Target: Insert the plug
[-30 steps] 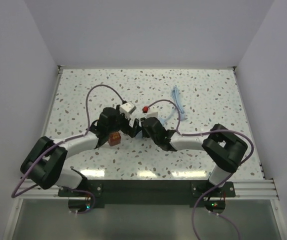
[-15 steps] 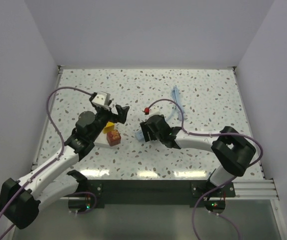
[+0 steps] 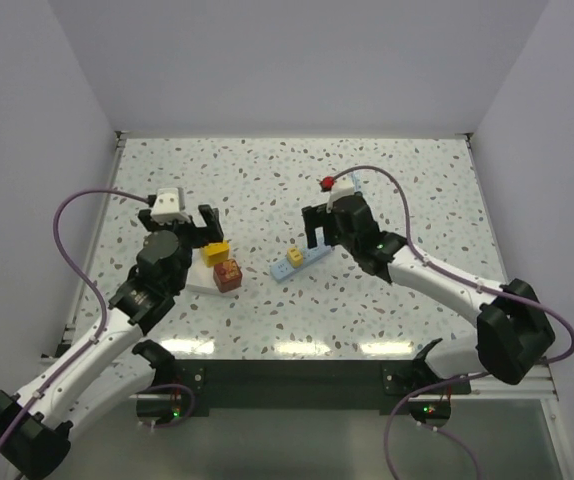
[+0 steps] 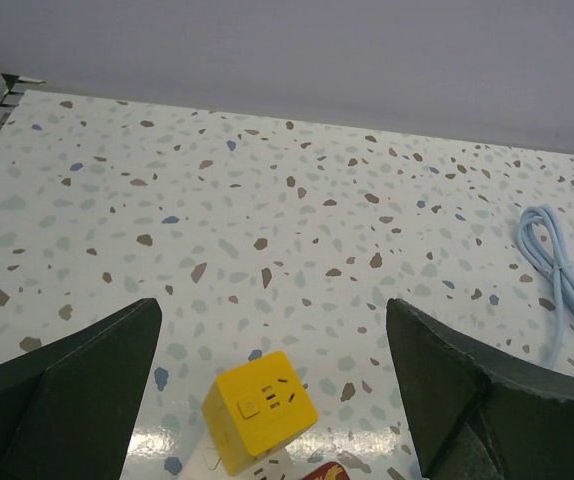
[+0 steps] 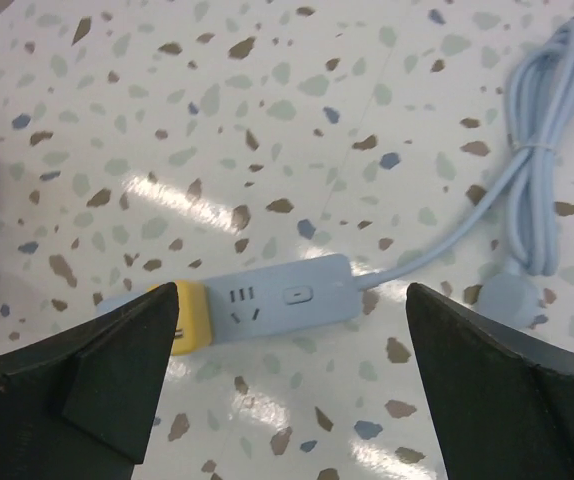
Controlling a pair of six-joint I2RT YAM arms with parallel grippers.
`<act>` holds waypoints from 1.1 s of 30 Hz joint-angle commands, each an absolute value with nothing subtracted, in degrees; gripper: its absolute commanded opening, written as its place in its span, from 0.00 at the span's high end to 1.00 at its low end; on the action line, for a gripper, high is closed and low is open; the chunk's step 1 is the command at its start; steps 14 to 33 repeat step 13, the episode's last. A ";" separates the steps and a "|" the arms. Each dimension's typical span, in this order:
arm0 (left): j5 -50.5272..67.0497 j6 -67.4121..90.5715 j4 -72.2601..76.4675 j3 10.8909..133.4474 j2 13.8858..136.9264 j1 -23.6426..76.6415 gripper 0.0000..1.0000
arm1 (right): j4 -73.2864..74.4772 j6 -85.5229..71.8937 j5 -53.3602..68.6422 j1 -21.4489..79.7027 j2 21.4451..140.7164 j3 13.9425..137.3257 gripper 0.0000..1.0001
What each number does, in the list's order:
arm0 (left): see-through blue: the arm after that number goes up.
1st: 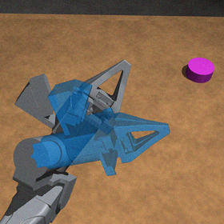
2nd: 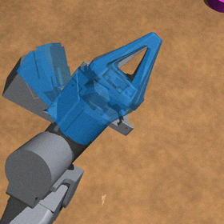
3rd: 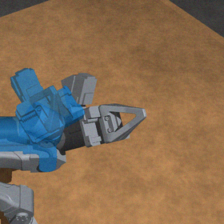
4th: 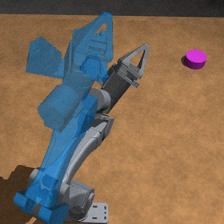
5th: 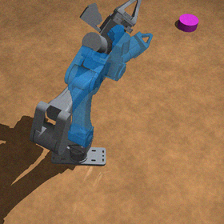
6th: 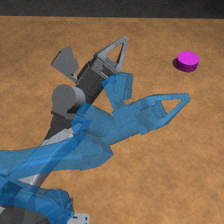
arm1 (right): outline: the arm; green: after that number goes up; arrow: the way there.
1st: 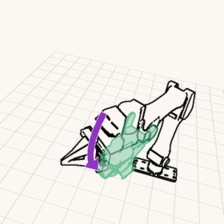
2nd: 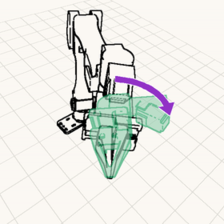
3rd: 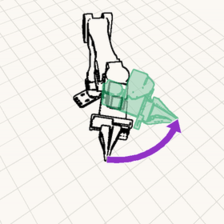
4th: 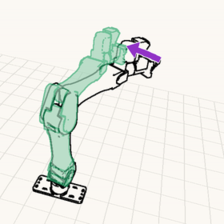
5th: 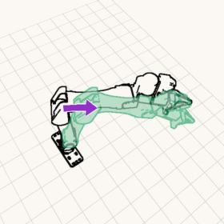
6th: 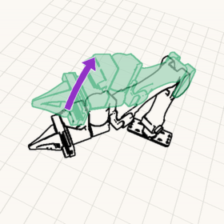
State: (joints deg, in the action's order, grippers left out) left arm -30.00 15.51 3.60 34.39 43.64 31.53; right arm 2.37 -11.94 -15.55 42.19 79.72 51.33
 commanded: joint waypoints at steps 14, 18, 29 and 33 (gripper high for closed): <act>-41.04 14.24 -1.50 38.58 44.56 31.46 0.00 | -2.64 -16.87 -12.73 16.62 68.48 45.89 0.01; -41.04 14.24 -1.50 38.58 44.56 31.46 0.00 | -2.64 -16.87 -12.73 16.62 68.48 45.89 0.01; -41.04 14.24 -1.50 38.58 44.56 31.46 0.00 | -2.64 -16.87 -12.73 16.62 68.48 45.89 0.01; -41.04 14.24 -1.50 38.58 44.56 31.46 0.00 | -2.64 -16.87 -12.73 16.62 68.48 45.89 0.01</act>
